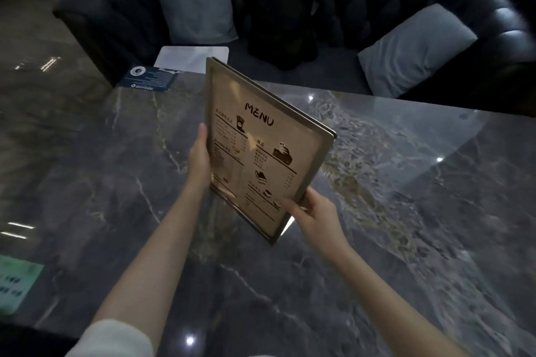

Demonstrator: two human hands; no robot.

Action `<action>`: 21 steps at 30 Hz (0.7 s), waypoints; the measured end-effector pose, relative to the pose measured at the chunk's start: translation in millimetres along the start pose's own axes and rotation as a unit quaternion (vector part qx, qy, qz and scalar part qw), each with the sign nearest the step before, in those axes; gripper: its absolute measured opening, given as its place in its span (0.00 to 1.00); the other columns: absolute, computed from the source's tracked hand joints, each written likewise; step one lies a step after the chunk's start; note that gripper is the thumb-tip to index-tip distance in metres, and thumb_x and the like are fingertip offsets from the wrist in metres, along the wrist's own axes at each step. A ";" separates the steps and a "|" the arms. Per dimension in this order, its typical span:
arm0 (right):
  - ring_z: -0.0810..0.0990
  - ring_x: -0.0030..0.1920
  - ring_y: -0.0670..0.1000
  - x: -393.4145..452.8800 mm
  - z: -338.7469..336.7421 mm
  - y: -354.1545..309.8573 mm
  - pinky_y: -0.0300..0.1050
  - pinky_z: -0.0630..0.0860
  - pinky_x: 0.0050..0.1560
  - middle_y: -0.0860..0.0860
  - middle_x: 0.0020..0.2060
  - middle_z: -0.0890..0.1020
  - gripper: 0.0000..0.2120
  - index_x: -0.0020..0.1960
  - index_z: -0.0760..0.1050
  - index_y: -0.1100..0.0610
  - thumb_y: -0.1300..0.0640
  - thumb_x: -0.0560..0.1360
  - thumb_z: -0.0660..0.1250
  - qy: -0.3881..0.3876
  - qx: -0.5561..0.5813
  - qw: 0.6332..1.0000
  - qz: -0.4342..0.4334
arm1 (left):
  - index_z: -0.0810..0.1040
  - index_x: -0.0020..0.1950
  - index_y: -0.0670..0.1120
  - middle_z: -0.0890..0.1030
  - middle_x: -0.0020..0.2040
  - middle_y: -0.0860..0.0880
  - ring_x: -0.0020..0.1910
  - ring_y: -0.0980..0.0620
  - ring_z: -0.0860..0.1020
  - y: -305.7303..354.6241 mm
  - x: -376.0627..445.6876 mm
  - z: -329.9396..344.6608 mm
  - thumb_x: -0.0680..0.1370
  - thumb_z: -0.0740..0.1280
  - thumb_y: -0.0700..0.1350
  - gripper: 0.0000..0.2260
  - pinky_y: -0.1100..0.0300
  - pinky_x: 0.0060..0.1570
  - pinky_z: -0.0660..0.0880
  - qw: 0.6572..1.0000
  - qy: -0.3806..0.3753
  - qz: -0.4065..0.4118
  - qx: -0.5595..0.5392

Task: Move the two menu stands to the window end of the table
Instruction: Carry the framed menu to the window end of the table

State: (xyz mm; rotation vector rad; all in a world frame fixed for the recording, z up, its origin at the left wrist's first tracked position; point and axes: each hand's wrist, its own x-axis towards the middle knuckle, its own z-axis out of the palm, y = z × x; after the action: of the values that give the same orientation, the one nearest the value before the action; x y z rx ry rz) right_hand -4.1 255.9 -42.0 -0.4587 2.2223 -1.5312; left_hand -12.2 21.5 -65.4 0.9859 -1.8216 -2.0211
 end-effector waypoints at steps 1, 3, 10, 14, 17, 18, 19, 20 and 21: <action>0.79 0.46 0.37 0.2 -1.4 -0.3 0.26 0.76 0.44 0.42 0.50 0.80 0.12 0.58 0.75 0.55 0.61 0.74 0.65 -0.004 -0.001 1.000 -0.001 | 0.81 0.50 0.51 0.81 0.54 0.47 0.58 0.47 0.77 1.3 -0.4 2.5 0.73 0.55 0.67 0.25 0.49 0.62 0.71 1.000 0.016 0.004 -0.005; 0.78 0.45 0.36 1.3 -4.3 -1.1 0.24 0.74 0.44 0.42 0.49 0.79 0.12 0.57 0.76 0.55 0.62 0.74 0.65 -0.012 -0.006 1.000 -0.001 | 0.79 0.48 0.51 0.80 0.49 0.52 0.57 0.48 0.76 2.6 0.1 7.0 0.77 0.56 0.61 0.18 0.54 0.57 0.71 0.999 0.041 0.006 -0.020; 0.80 0.49 0.42 8.1 -12.1 -6.8 0.22 0.73 0.44 0.47 0.51 0.83 0.13 0.56 0.77 0.56 0.62 0.72 0.68 -0.028 -0.039 0.999 0.001 | 0.83 0.50 0.51 0.82 0.56 0.46 0.58 0.47 0.79 -2.9 4.3 -5.3 0.67 0.66 0.67 0.24 0.47 0.62 0.73 0.998 -0.017 0.009 -0.054; 0.79 0.49 0.42 7.6 -14.8 -8.8 0.21 0.72 0.43 0.49 0.51 0.83 0.13 0.56 0.78 0.57 0.64 0.72 0.68 -0.014 -0.026 1.000 0.009 | 0.82 0.50 0.49 0.83 0.53 0.47 0.56 0.48 0.80 -5.7 0.9 -0.5 0.71 0.64 0.64 0.21 0.53 0.54 0.76 0.997 0.019 0.021 -0.074; 0.80 0.49 0.43 6.6 -23.5 -9.2 0.26 0.75 0.45 0.49 0.50 0.83 0.12 0.55 0.78 0.58 0.64 0.71 0.69 -0.011 -0.011 1.000 0.018 | 0.83 0.46 0.50 0.84 0.51 0.49 0.54 0.50 0.80 -5.4 -2.4 4.9 0.73 0.64 0.61 0.17 0.54 0.52 0.76 0.997 0.027 0.010 -0.071; 0.80 0.49 0.44 5.9 -27.7 -7.8 0.29 0.77 0.48 0.49 0.50 0.83 0.12 0.54 0.78 0.58 0.64 0.71 0.69 -0.012 -0.005 1.000 0.023 | 0.83 0.45 0.50 0.84 0.51 0.48 0.54 0.49 0.81 -4.1 -3.2 7.5 0.72 0.65 0.61 0.16 0.53 0.53 0.76 0.997 0.028 0.004 -0.070; 0.81 0.49 0.44 4.8 -31.9 -6.0 0.31 0.77 0.49 0.48 0.49 0.83 0.12 0.54 0.78 0.58 0.63 0.71 0.69 -0.010 0.001 1.000 0.027 | 0.83 0.46 0.49 0.84 0.51 0.47 0.54 0.49 0.81 -3.0 -3.4 11.0 0.72 0.65 0.60 0.17 0.53 0.54 0.76 0.997 0.030 0.000 -0.070; 0.81 0.48 0.44 2.8 -36.5 -4.1 0.31 0.78 0.48 0.47 0.48 0.83 0.11 0.53 0.78 0.58 0.63 0.70 0.70 -0.007 0.004 1.000 0.029 | 0.83 0.47 0.47 0.83 0.52 0.46 0.54 0.48 0.81 -1.8 -4.5 16.5 0.72 0.66 0.60 0.18 0.53 0.54 0.76 0.997 0.028 0.002 -0.068; 0.81 0.47 0.44 0.8 -41.7 -1.4 0.31 0.78 0.47 0.47 0.48 0.83 0.11 0.52 0.78 0.58 0.63 0.70 0.70 -0.003 0.006 1.000 0.030 | 0.82 0.49 0.46 0.83 0.53 0.45 0.54 0.48 0.81 -1.5 -6.0 22.8 0.73 0.65 0.60 0.18 0.53 0.54 0.77 0.998 0.025 0.006 -0.058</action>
State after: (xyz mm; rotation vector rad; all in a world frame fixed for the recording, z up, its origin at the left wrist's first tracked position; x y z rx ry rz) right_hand -25.6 288.6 -27.5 -0.3886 2.2018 -1.5097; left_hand -21.6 43.1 -65.1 0.9799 -1.6609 -2.0505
